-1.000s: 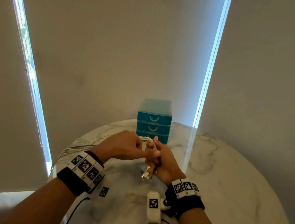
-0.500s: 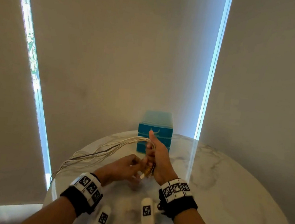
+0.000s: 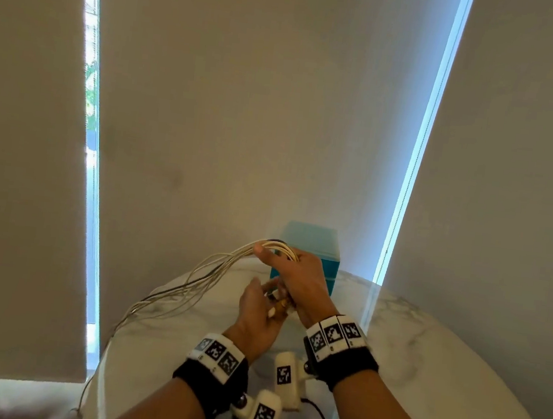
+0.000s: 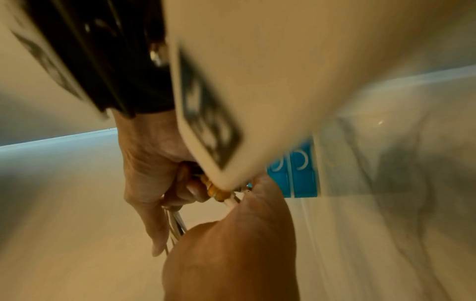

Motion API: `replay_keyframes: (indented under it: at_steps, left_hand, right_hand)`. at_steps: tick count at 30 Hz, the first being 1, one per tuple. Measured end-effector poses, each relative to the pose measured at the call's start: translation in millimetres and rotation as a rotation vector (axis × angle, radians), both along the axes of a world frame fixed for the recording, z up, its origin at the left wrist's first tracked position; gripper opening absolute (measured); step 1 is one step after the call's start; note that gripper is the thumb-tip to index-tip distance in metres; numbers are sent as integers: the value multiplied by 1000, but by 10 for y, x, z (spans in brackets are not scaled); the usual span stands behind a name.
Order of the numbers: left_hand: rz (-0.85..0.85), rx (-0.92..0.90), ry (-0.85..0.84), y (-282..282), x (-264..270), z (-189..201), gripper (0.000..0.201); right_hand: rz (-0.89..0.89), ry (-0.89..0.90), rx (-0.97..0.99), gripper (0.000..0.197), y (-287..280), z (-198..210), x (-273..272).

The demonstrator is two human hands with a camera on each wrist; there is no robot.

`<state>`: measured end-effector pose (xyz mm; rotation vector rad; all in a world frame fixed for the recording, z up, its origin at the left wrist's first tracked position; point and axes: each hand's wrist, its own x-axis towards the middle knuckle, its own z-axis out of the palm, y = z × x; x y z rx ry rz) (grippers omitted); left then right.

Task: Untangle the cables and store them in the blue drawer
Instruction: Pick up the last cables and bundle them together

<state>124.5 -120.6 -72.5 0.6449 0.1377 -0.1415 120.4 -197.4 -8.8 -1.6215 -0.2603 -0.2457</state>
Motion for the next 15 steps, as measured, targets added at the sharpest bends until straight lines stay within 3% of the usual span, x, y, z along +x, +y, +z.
replay_keyframes:
  at_steps: [2,5,8,10,13,15]
  left_hand:
    - [-81,23,-38,-3,-72,83,61]
    - [-120,9,-95,-38,-170,211,47]
    - [-145,72,-107,-143,-328,268,40]
    - [-170,25,-97,-168,-399,286,47]
    - [-146,307,-87,-18,-457,302,51]
    - [-228,591,-93,150,-500,309,44]
  right_hand:
    - [-26,-30,-10,62,8,-31,-38]
    - [-51,-76,-33,40,42,-104,-103]
    - [-49,-101,-76,41,56,-99,-112]
    - [-29,-82,-53,38,19,-67,-119]
    - [-12,-61,-159,15,-155,-43,-135]
    - [-29,-61,-281,8,-317,-87,-111]
